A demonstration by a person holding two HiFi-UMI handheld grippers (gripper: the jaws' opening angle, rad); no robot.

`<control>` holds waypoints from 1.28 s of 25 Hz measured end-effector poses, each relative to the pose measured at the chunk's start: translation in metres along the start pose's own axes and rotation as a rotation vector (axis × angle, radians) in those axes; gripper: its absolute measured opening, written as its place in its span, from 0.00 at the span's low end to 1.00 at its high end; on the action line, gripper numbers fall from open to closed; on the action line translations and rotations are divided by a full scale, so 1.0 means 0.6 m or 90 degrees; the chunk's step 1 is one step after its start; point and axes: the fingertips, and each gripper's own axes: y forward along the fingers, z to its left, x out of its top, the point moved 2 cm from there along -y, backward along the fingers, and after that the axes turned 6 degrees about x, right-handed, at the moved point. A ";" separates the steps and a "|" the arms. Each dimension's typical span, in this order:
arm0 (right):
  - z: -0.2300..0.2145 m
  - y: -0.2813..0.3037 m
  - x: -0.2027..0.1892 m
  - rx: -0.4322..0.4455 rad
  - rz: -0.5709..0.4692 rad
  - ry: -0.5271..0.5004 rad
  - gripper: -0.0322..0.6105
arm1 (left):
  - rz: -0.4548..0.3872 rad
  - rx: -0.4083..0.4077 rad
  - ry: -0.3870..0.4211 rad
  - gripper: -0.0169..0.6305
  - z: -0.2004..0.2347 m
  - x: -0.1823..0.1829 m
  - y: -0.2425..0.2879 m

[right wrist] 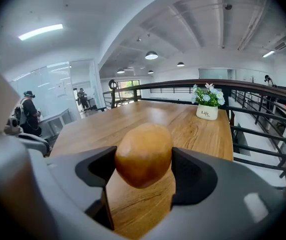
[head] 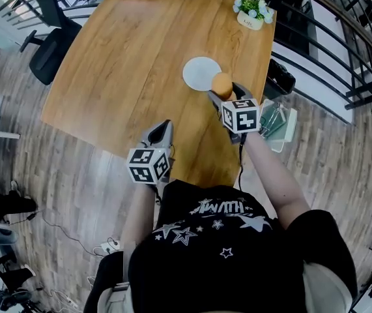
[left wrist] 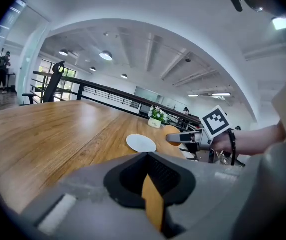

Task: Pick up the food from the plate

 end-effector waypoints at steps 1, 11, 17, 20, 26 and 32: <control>-0.002 -0.010 -0.003 0.005 -0.002 0.002 0.58 | -0.002 0.003 -0.001 0.03 -0.009 -0.002 -0.004; -0.023 -0.109 -0.052 0.066 -0.021 -0.008 0.58 | -0.013 0.038 0.017 0.03 -0.117 -0.047 -0.046; -0.017 -0.155 -0.094 0.104 -0.019 -0.018 0.58 | -0.022 0.065 0.016 0.03 -0.165 -0.080 -0.075; -0.015 -0.186 -0.115 0.118 -0.017 -0.020 0.58 | -0.025 0.074 0.014 0.03 -0.197 -0.097 -0.093; -0.019 -0.250 -0.165 0.148 -0.021 -0.032 0.58 | -0.027 0.092 0.014 0.03 -0.257 -0.148 -0.128; -0.015 -0.319 -0.190 0.177 -0.030 -0.050 0.59 | -0.050 0.113 0.007 0.03 -0.311 -0.173 -0.170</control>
